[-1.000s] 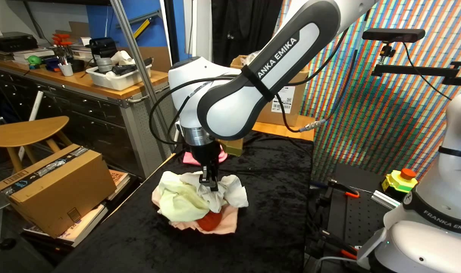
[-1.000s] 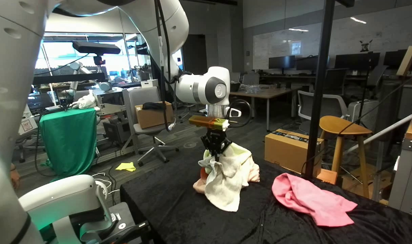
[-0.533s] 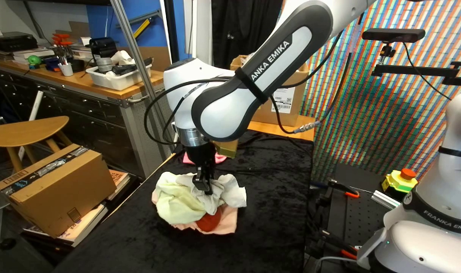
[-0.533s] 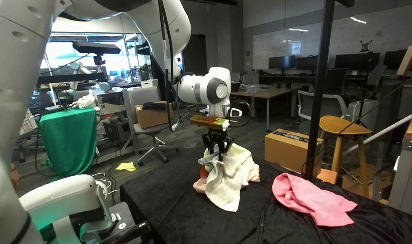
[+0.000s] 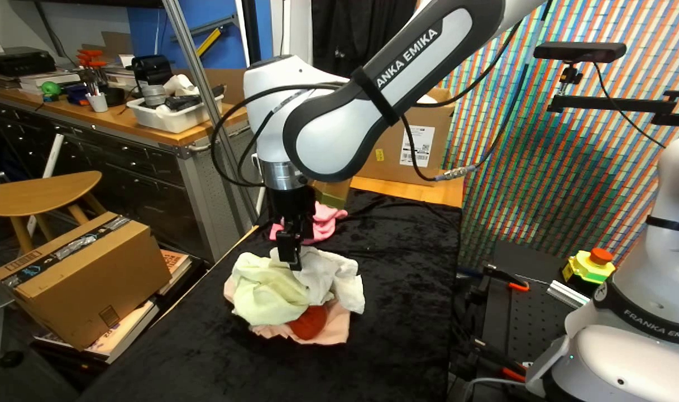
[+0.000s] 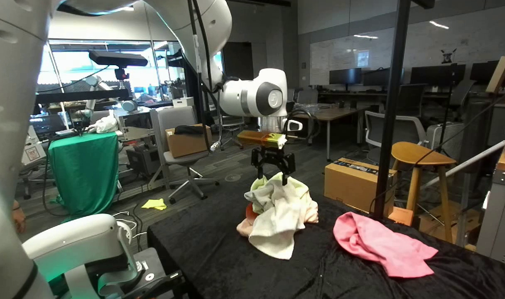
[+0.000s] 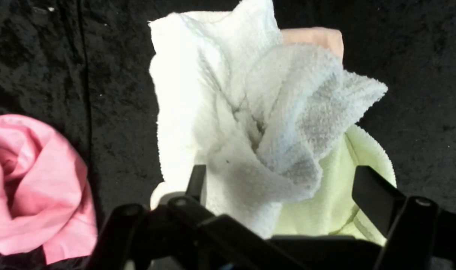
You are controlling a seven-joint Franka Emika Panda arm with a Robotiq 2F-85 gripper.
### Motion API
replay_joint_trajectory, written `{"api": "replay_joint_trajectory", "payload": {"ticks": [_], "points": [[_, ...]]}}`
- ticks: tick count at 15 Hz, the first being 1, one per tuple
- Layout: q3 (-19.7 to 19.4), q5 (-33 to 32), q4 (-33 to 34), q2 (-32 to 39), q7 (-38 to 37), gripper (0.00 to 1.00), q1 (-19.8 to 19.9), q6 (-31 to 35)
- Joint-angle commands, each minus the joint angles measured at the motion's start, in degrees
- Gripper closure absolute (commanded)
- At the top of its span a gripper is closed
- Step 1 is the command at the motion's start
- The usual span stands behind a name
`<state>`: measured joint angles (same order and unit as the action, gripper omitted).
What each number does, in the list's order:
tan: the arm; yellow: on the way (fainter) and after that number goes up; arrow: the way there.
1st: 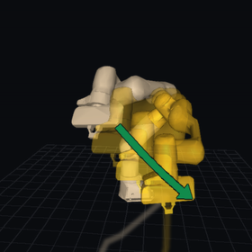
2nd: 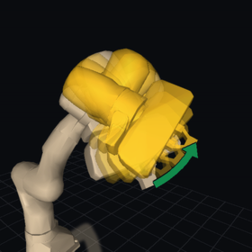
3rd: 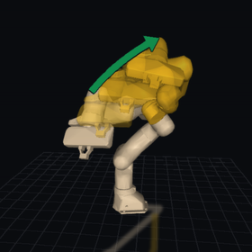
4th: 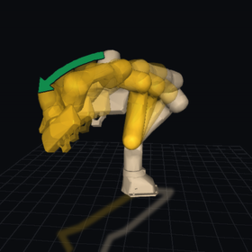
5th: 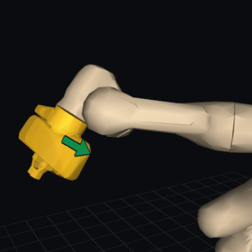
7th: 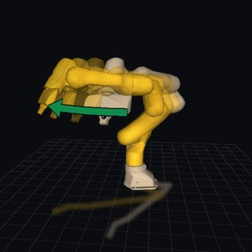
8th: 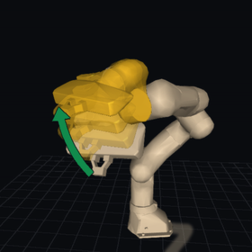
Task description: Pile all the objects in the middle of the table
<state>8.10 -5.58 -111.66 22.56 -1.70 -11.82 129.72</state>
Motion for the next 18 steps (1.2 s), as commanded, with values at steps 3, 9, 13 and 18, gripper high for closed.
{"api": "replay_joint_trajectory", "payload": {"ticks": [3, 9, 13, 18], "points": [[-1.0, -0.4, -2.2, -5.6, 1.9, 0.0, 2.1, 0.8], [-2.2, 1.0, -1.1, -6.8, 11.3, 0.0, 6.6, -0.7], [-4.2, -1.0, 0.6, -5.2, 22.0, 0.0, 11.0, -0.8], [-6.7, -2.2, 4.2, -1.5, 34.7, 0.0, 16.4, 0.3]]}}
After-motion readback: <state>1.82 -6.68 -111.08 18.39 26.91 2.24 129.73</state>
